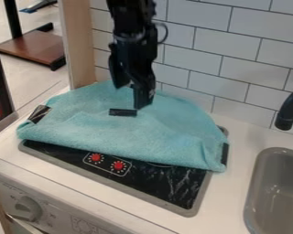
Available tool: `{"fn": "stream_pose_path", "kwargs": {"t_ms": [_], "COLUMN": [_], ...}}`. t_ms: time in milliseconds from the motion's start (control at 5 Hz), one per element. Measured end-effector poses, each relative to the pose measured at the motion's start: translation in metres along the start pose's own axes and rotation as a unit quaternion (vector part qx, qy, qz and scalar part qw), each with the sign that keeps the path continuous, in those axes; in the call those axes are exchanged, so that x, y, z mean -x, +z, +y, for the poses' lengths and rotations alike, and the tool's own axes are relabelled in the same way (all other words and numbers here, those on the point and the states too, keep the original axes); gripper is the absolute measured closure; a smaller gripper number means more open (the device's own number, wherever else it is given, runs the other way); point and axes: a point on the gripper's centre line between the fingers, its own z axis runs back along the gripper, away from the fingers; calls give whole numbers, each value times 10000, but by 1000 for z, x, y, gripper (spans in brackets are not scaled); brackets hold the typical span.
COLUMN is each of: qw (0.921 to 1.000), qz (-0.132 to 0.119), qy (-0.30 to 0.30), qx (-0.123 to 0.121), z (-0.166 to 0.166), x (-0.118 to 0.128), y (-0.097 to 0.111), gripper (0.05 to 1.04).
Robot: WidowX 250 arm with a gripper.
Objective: Fold the cloth from the bottom to the top
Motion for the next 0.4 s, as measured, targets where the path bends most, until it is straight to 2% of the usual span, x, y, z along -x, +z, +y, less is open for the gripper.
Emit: {"fn": "stream_pose_path", "kwargs": {"t_ms": [200, 400], "qw": [9999, 9999], "qz": [-48, -53], "qy": [60, 60], "qx": [101, 95], "z": [1, 2], "x": [14, 14], "y": [11, 12], "gripper": [84, 84]}}
